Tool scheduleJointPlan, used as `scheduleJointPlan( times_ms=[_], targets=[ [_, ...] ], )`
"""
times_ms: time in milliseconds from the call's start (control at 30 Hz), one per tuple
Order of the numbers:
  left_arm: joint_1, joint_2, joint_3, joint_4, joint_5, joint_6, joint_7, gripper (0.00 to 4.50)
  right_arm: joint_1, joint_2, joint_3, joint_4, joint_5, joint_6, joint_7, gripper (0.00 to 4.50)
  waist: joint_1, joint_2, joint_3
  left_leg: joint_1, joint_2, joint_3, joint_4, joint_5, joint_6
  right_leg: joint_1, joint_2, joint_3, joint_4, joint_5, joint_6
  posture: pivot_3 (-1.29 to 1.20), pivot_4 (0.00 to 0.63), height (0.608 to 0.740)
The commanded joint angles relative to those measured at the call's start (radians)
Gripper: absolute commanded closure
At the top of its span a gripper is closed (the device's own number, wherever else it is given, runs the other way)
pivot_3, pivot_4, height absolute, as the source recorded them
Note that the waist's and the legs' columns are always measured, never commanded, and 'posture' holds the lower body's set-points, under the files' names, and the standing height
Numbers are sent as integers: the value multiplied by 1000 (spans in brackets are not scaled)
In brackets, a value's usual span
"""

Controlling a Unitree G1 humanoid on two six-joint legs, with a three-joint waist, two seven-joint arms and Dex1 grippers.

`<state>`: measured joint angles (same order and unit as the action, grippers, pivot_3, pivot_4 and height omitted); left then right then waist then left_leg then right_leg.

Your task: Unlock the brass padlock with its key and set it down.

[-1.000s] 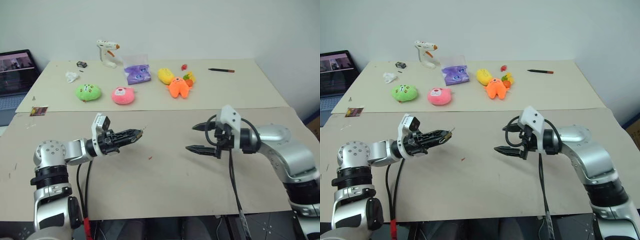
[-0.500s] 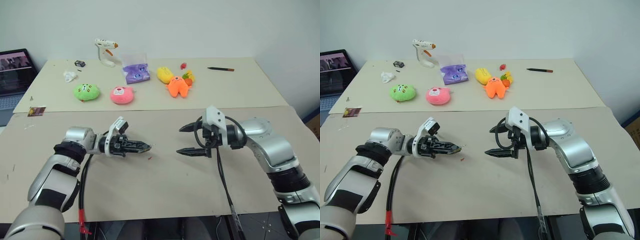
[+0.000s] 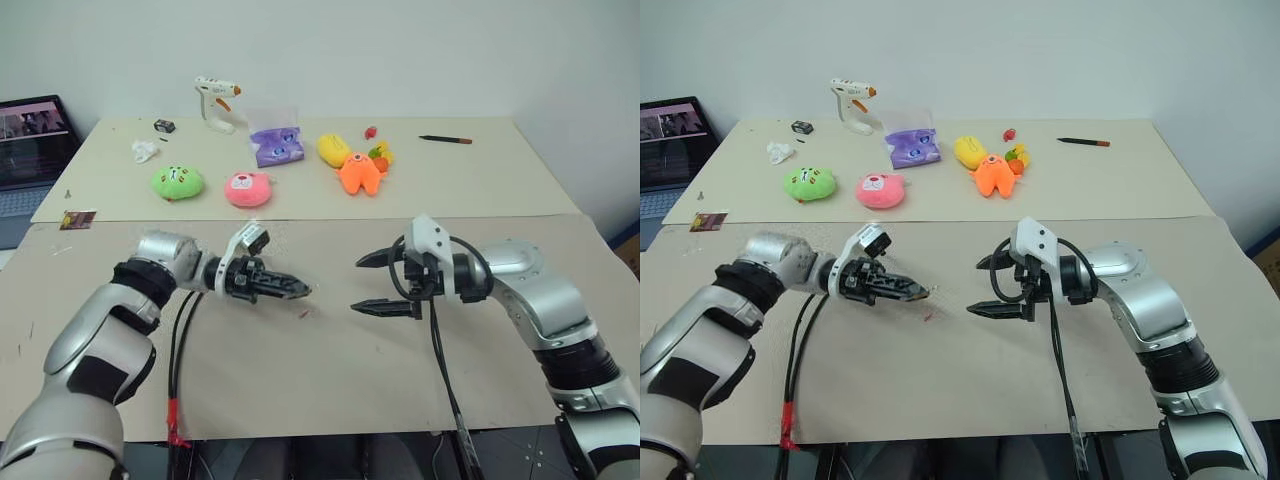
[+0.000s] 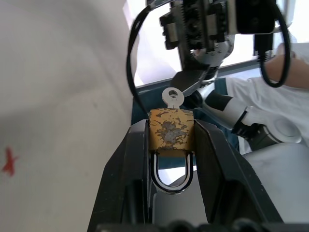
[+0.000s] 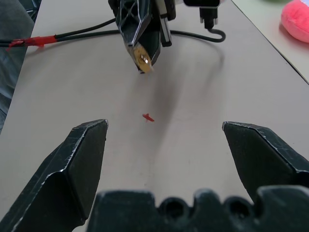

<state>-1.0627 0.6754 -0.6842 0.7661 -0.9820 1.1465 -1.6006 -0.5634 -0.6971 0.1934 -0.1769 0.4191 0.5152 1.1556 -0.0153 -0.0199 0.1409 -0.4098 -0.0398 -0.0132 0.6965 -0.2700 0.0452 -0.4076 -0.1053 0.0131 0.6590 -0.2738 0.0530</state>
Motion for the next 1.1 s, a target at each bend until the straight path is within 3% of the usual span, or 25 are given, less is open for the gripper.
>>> scheduleJointPlan(
  times_ms=[33,600,633,733,1067,1100],
  targets=[
    [-39,31,17,-47,-61,28,-14,3661,-16,0,-49,-37,46,15,10,0,-1,0,0,0,0,0,0,0,0,0,0,0,0,0,0,0,150,740],
    [-39,34,19,-125,-126,94,-14,3661,-127,-13,-96,-75,191,150,50,0,-3,0,0,0,0,0,0,0,0,0,0,0,1,-1,2,0,150,740],
    [-39,29,18,-124,-126,95,-14,3661,-135,-9,-87,-76,187,149,52,529,-3,0,0,0,0,0,0,0,0,0,0,0,1,-1,2,0,150,740],
    [-41,17,11,-120,-120,88,-14,3661,-157,7,-65,-83,181,150,49,1456,-3,0,0,0,0,0,1,0,0,0,-1,0,2,-1,2,0,150,740],
    [-68,-10,1,-98,-109,75,-14,3661,-153,35,-1,-77,149,111,67,1456,-3,0,0,0,-1,0,1,0,0,0,0,0,3,-1,2,0,150,740],
    [-70,-12,1,-96,-107,74,-14,3661,-154,37,0,-72,148,110,70,1863,-3,0,0,0,-1,0,1,0,0,0,0,0,3,-1,2,0,150,740]
  ],
)
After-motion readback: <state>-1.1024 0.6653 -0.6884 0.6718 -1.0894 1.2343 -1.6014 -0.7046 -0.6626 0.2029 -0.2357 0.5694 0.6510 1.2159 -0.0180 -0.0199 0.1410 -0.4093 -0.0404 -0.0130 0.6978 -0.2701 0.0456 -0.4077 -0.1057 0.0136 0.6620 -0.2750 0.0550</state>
